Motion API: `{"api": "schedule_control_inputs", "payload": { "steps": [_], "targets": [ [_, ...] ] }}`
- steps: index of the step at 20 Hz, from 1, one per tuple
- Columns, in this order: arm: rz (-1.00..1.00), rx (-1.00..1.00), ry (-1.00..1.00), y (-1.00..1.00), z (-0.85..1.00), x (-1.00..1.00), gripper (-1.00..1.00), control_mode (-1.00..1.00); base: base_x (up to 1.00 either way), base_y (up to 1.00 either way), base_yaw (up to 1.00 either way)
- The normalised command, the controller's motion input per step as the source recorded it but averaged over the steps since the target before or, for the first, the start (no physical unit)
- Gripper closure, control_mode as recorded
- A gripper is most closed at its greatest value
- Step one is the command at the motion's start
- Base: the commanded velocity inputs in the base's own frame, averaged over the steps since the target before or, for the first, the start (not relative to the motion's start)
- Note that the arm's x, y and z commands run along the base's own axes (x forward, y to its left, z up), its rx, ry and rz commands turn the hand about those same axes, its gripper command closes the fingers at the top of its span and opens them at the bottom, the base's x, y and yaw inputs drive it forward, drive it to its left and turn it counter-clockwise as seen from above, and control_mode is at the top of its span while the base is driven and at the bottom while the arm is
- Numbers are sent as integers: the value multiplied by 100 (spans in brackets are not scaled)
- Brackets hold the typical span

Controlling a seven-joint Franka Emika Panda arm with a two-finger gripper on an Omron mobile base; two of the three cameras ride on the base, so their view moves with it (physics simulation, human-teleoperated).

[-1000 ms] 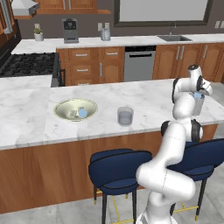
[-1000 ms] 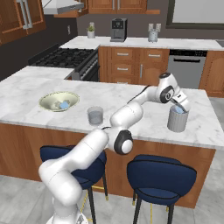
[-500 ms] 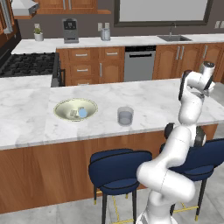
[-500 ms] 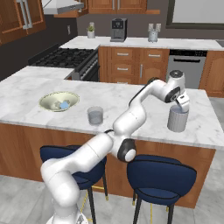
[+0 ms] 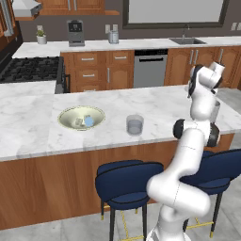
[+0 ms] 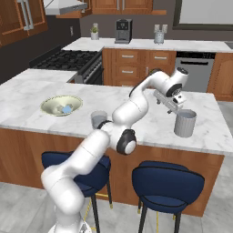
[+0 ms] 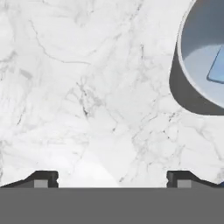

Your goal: There are four ice cubes in the ice bowl. Place two ice cubes in each glass of water.

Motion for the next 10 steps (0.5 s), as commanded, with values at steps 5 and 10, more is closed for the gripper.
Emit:
{"api": "schedule_control_inputs", "payload": {
  "steps": [5,10],
  "targets": [
    [53,24,32,95,71,6,-100,-100,0,0,0],
    [59,15,12,98,3,-18,-100,-100,0,0,0]
  ]
}}
